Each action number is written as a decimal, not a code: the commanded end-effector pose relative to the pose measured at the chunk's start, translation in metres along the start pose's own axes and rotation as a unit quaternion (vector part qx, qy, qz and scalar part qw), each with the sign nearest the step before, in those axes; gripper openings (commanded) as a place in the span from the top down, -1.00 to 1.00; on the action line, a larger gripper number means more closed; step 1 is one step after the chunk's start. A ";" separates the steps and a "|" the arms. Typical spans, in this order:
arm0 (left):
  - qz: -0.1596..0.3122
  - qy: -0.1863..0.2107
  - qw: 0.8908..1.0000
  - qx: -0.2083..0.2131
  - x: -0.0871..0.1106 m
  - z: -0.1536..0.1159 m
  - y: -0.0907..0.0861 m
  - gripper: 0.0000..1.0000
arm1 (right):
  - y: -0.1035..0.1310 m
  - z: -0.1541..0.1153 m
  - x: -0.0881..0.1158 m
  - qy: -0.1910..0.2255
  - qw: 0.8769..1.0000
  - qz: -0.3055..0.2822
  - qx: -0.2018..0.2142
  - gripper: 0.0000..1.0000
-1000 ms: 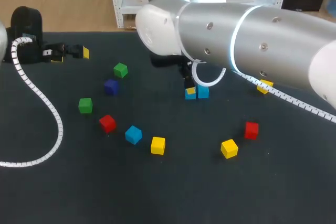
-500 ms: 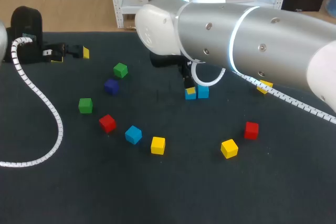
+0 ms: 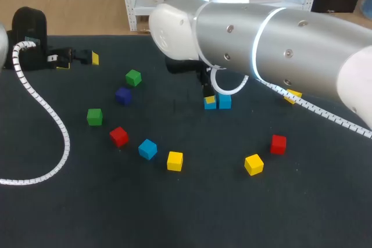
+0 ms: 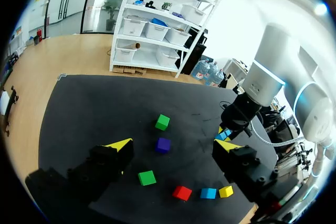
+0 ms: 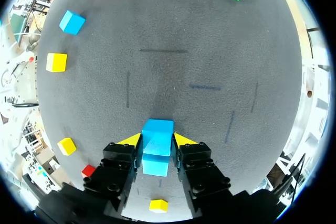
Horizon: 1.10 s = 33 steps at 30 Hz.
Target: Place the blue cubes, place green cubes on the blue cubes, place the yellow cubes on the green cubes, then place the red cubes on the yellow cubes, and place purple cube on the red cubes.
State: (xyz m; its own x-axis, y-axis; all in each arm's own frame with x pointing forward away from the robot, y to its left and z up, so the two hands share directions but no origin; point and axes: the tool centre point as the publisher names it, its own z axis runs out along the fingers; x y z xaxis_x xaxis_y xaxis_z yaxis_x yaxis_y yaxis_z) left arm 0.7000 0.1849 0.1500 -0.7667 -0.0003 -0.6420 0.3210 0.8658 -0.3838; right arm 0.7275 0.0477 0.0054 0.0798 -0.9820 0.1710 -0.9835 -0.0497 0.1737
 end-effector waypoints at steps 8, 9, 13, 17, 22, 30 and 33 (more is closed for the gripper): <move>0.000 0.000 1.000 0.000 0.000 0.000 0.000 -1.00 | -0.003 0.004 -0.001 0.003 1.000 -0.001 -0.006 -1.00; 0.000 0.000 1.000 0.000 0.000 0.000 0.000 -1.00 | -0.003 0.004 -0.001 0.002 1.000 -0.001 -0.006 -1.00; 0.000 0.000 1.000 0.000 0.000 0.000 0.000 -1.00 | -0.004 0.003 -0.001 -0.003 1.000 0.006 -0.005 -1.00; 0.000 0.000 1.000 0.000 0.000 0.000 0.000 -1.00 | -0.004 -0.001 -0.001 -0.013 1.000 0.011 -0.007 -1.00; 0.000 0.000 1.000 0.000 0.000 0.000 0.000 -1.00 | -0.005 -0.008 0.000 -0.037 0.999 0.034 -0.006 -1.00; 0.000 0.000 1.000 0.000 0.000 0.000 0.000 -1.00 | 0.004 -0.028 -0.001 -0.060 0.997 0.052 0.013 -1.00; 0.000 0.000 1.000 0.000 0.000 0.000 0.000 -1.00 | 0.013 -0.041 -0.004 -0.072 0.995 0.066 0.024 -1.00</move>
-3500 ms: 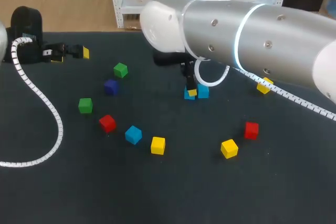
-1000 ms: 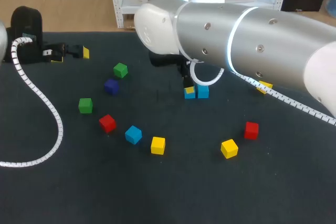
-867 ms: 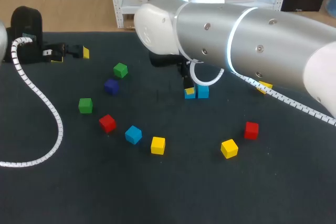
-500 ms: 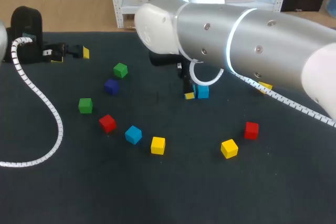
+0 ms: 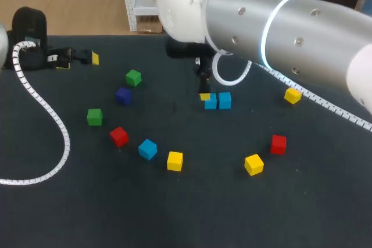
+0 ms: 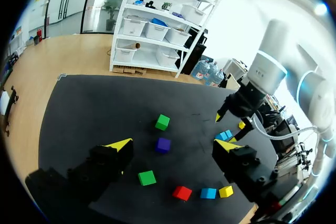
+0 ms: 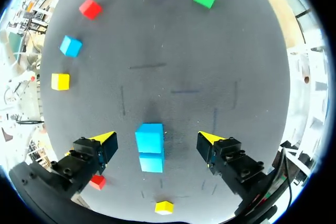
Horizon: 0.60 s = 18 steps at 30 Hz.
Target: Place the blue cubes, place green cubes on the blue cubes, place the yellow cubes on the green cubes, then place the red cubes on the yellow cubes, and place purple cube on the red cubes.
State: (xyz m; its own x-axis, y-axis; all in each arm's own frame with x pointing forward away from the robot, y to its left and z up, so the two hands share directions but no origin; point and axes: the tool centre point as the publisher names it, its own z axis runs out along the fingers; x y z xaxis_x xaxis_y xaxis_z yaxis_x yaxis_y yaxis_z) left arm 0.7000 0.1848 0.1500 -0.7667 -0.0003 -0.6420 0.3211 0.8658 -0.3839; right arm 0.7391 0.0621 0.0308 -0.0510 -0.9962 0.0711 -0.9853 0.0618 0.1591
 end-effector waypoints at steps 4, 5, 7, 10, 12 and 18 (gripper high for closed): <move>0.000 0.000 1.000 0.000 0.000 0.000 0.000 -1.00 | 0.037 -0.027 0.003 -0.029 0.999 0.025 0.037 -1.00; 0.000 0.000 1.000 0.000 0.000 0.000 0.000 -1.00 | 0.043 -0.030 0.002 -0.033 0.998 0.026 0.037 -1.00; 0.000 0.000 1.000 0.000 0.000 0.000 0.000 -1.00 | 0.052 -0.036 0.001 -0.036 0.998 0.037 0.048 -1.00; 0.000 0.000 1.000 0.000 0.000 0.000 0.000 -1.00 | 0.068 -0.043 0.000 -0.041 0.997 0.048 0.052 -1.00; 0.000 0.000 1.000 0.000 0.000 0.000 0.000 -1.00 | 0.076 -0.045 -0.001 -0.043 0.996 0.055 0.054 -1.00; 0.000 0.000 1.000 0.000 0.000 0.000 0.000 -1.00 | 0.090 -0.050 0.006 -0.083 0.991 0.075 0.067 -1.00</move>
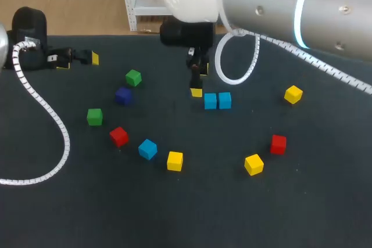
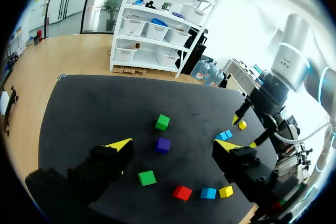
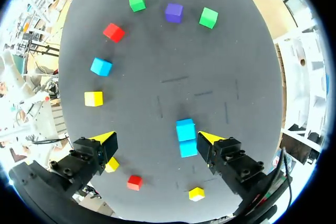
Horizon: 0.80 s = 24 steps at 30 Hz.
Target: Place the blue cubes, place green cubes on the blue cubes, place the yellow cubes on the green cubes, then place the red cubes on the yellow cubes, and place purple cube on the red cubes.
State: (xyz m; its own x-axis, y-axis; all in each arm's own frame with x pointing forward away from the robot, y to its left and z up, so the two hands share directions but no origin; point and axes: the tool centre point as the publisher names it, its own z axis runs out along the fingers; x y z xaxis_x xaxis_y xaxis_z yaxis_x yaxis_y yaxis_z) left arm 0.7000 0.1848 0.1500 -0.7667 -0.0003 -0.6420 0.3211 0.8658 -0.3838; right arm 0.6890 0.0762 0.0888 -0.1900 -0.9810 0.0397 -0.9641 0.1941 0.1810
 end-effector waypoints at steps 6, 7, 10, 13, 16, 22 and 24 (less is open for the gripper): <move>0.000 0.000 1.000 0.000 0.000 0.000 0.000 -1.00 | 0.045 -0.013 0.029 -0.146 0.983 0.010 0.113 -1.00; 0.000 0.000 1.000 0.000 0.000 0.000 0.000 -1.00 | 0.046 -0.016 0.032 -0.157 0.980 0.014 0.119 -1.00; 0.000 0.000 1.000 0.000 0.000 0.000 0.000 -1.00 | 0.048 -0.026 0.040 -0.193 0.972 0.016 0.133 -1.00; 0.000 0.000 1.000 0.000 0.000 0.000 0.000 -1.00 | 0.051 -0.036 0.046 -0.211 0.965 0.016 0.155 -1.00; 0.000 0.000 1.000 0.000 0.000 0.000 0.000 -1.00 | 0.051 -0.046 0.055 -0.212 0.961 0.024 0.176 -1.00; 0.000 0.000 1.000 0.000 0.000 0.000 0.000 -1.00 | 0.045 -0.056 0.078 -0.210 0.957 0.048 0.197 -1.00; 0.000 0.000 1.000 0.000 0.000 0.000 0.000 -1.00 | 0.042 -0.058 0.088 -0.217 0.952 0.066 0.205 -1.00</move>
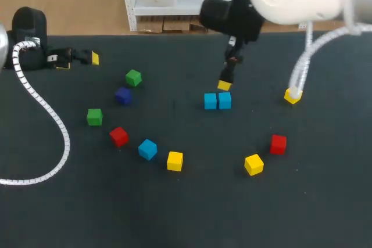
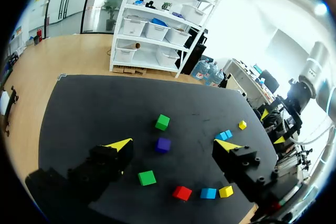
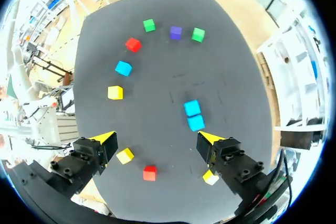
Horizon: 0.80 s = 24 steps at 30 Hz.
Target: Place the blue cubes, place green cubes on the blue cubes, place the yellow cubes on the green cubes, then place the red cubes on the yellow cubes, and place purple cube on the red cubes.
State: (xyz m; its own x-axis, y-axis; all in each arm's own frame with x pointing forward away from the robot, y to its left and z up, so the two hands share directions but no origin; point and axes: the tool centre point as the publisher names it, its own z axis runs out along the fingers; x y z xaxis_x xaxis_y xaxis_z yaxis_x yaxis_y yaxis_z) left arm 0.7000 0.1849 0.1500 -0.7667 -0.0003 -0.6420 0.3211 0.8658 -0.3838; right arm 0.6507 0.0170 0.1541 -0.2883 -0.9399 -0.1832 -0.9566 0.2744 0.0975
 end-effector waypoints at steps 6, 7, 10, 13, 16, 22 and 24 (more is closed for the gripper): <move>0.000 0.000 1.000 0.000 0.000 0.000 0.000 -1.00 | -0.010 -0.015 0.043 -0.128 0.972 0.057 0.187 -1.00; 0.000 0.000 1.000 0.000 0.000 0.000 0.000 -1.00 | -0.013 -0.017 0.047 -0.133 0.971 0.064 0.190 -1.00; 0.000 0.000 1.000 0.000 0.000 0.000 0.000 -1.00 | -0.021 -0.018 0.056 -0.144 0.966 0.086 0.196 -1.00; 0.000 0.000 1.000 0.000 0.000 0.000 0.000 -1.00 | -0.022 -0.020 0.059 -0.152 0.964 0.095 0.198 -1.00; 0.000 0.000 1.000 0.000 0.000 0.000 0.000 -1.00 | -0.023 -0.019 0.057 -0.151 0.963 0.095 0.200 -1.00; 0.000 0.000 1.000 0.000 0.000 0.000 0.000 -1.00 | -0.019 -0.020 0.049 -0.155 0.964 0.088 0.197 -1.00; 0.000 0.000 1.000 0.000 0.000 0.000 0.000 -1.00 | -0.019 -0.020 0.049 -0.155 0.964 0.088 0.197 -1.00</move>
State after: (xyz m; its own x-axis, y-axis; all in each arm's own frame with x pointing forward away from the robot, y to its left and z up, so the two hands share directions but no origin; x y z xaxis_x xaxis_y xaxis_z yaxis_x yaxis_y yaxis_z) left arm 0.7000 0.1849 0.1500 -0.7667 -0.0003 -0.6420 0.3210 0.8658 -0.3838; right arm 0.6593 -0.0361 0.1646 -0.4066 -0.7998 -0.4416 -0.8506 0.5077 -0.1365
